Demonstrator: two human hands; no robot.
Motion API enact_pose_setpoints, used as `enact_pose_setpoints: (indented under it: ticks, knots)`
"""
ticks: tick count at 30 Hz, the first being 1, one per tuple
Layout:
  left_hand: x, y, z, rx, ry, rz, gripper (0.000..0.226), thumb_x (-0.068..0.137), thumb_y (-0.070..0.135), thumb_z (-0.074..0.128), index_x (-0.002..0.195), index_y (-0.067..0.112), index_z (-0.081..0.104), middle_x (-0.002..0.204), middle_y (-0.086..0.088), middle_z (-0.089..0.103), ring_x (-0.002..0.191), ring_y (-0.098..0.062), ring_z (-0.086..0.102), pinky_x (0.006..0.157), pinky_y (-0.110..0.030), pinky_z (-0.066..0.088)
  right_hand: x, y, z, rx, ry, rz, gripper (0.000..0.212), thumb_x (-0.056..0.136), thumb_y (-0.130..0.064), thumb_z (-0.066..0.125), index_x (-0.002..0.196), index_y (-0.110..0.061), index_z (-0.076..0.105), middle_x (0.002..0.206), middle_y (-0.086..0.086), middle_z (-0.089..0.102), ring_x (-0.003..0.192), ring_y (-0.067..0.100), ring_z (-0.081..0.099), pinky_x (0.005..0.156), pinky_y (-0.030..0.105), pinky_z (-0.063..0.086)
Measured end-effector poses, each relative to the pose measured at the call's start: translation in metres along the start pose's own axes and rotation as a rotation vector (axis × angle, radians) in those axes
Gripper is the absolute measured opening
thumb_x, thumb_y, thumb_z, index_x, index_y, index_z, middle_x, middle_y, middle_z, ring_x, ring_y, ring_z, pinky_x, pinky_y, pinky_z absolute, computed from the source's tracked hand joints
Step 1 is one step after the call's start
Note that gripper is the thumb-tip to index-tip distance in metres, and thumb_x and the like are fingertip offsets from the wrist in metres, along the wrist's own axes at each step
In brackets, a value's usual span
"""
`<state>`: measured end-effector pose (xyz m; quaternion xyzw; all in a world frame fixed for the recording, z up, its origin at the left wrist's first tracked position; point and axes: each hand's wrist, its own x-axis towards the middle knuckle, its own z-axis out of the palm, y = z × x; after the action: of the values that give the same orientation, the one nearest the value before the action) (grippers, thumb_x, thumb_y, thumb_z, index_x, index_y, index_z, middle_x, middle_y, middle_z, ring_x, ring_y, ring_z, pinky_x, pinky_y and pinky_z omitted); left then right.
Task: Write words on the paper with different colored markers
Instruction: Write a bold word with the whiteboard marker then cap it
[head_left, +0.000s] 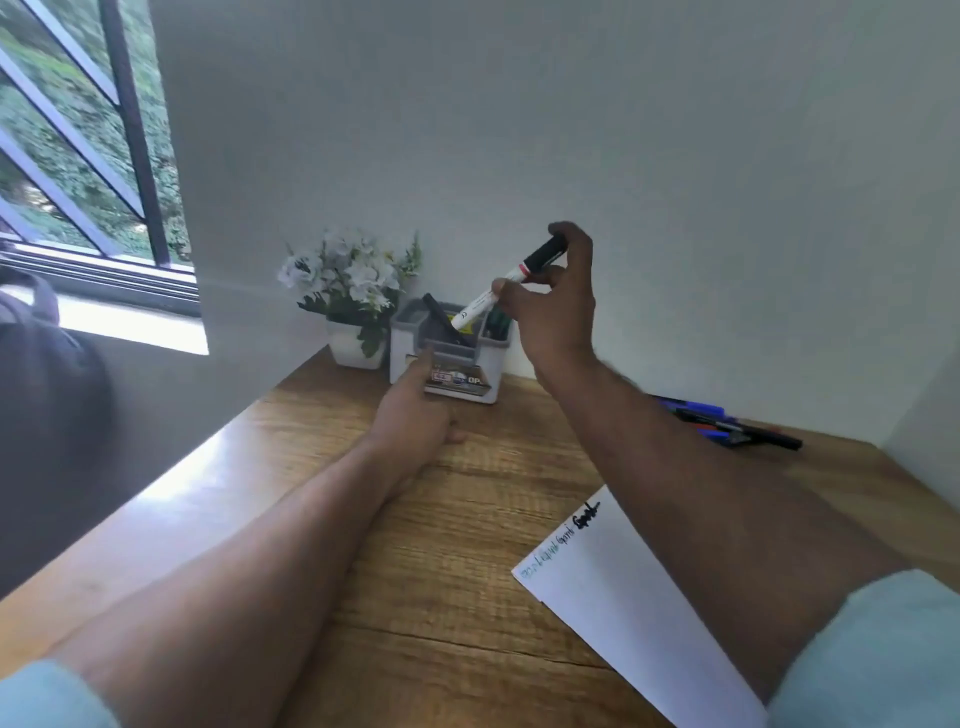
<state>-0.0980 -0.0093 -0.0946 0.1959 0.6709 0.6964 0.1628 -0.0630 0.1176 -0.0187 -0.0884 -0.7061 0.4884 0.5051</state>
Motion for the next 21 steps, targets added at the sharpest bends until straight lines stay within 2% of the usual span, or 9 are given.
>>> enact_pose_setpoints:
  ticks: [2,3,6,9,12,14,16,18,21]
  knots:
    - [0.001,-0.001,-0.001,0.011,-0.008,0.000,0.081,0.085,-0.015,0.048,0.149,0.029,0.027,0.113,0.008,0.052,0.073,-0.016,0.064,0.079,-0.039,0.059,0.000,0.009,0.008,-0.057,0.040,0.007,0.053,0.074,-0.003,0.076,0.113,-0.021,0.045,0.084,0.001,0.062,0.074,0.015,0.059,0.064,0.014,0.048]
    - [0.002,-0.002,-0.001,0.013,-0.008,-0.003,0.081,0.084,-0.015,0.049,0.149,0.029,0.027,0.120,0.005,0.051,0.072,-0.016,0.065,0.079,-0.039,0.060,0.000,0.013,0.010,-0.076,0.045,0.014,0.049,0.075,-0.006,0.076,0.108,-0.022,0.044,0.086,0.004,0.063,0.073,0.015,0.059,0.060,0.010,0.045]
    - [0.003,-0.002,-0.002,0.011,-0.006,0.000,0.082,0.084,-0.015,0.049,0.149,0.029,0.027,0.120,0.008,0.050,0.071,-0.015,0.065,0.077,-0.037,0.060,-0.002,0.026,0.016,-0.136,0.033,0.032,0.042,0.075,-0.011,0.078,0.097,-0.022,0.044,0.087,0.005,0.065,0.073,0.017,0.060,0.061,0.017,0.045]
    - [0.004,-0.005,-0.002,0.004,-0.003,0.003,0.082,0.083,-0.015,0.049,0.149,0.028,0.027,0.131,0.003,0.048,0.070,-0.014,0.064,0.076,-0.035,0.060,-0.005,0.030,0.020,-0.197,0.008,0.042,0.031,0.076,-0.014,0.077,0.089,-0.016,0.050,0.077,-0.005,0.058,0.069,0.012,0.054,0.062,0.022,0.043]
    - [0.006,-0.007,-0.002,-0.010,-0.011,0.006,0.081,0.083,-0.014,0.050,0.149,0.028,0.028,0.131,-0.002,0.051,0.082,-0.019,0.066,0.074,-0.034,0.060,-0.009,0.034,0.023,-0.316,-0.081,0.039,0.020,0.081,-0.019,0.073,0.085,-0.016,0.054,0.077,-0.006,0.056,0.075,0.016,0.054,0.068,0.028,0.045]
    - [0.007,-0.008,-0.003,-0.017,-0.017,0.006,0.081,0.083,-0.013,0.051,0.149,0.028,0.028,0.131,-0.004,0.053,0.090,-0.023,0.066,0.073,-0.034,0.060,-0.011,0.035,0.025,-0.455,-0.164,0.006,0.014,0.086,-0.027,0.067,0.092,-0.019,0.057,0.092,0.000,0.062,0.090,0.023,0.057,0.078,0.036,0.048]
    - [0.007,-0.007,-0.003,-0.014,-0.021,0.010,0.081,0.083,-0.014,0.050,0.149,0.028,0.028,0.128,-0.004,0.055,0.090,-0.023,0.066,0.072,-0.033,0.060,-0.011,0.032,0.025,-0.700,-0.232,-0.038,0.028,0.090,-0.037,0.059,0.113,-0.021,0.056,0.115,0.007,0.058,0.107,0.030,0.052,0.089,0.041,0.045]
    - [0.007,-0.008,-0.002,-0.011,-0.022,0.010,0.081,0.083,-0.014,0.049,0.149,0.027,0.028,0.128,-0.005,0.055,0.091,-0.023,0.066,0.072,-0.032,0.060,-0.011,0.027,0.023,-0.956,-0.323,-0.072,0.046,0.093,-0.040,0.051,0.135,-0.021,0.044,0.134,0.013,0.044,0.119,0.035,0.043,0.096,0.043,0.038]
    - [0.006,-0.008,-0.003,0.062,-0.016,0.032,0.078,0.082,-0.012,0.050,0.148,0.027,0.031,0.133,-0.003,0.051,0.093,-0.023,0.066,0.075,-0.034,0.060,-0.009,0.026,0.019,-1.047,-0.446,-0.081,0.065,0.092,-0.038,0.053,0.148,-0.020,0.024,0.141,0.018,0.031,0.122,0.040,0.039,0.097,0.045,0.039]
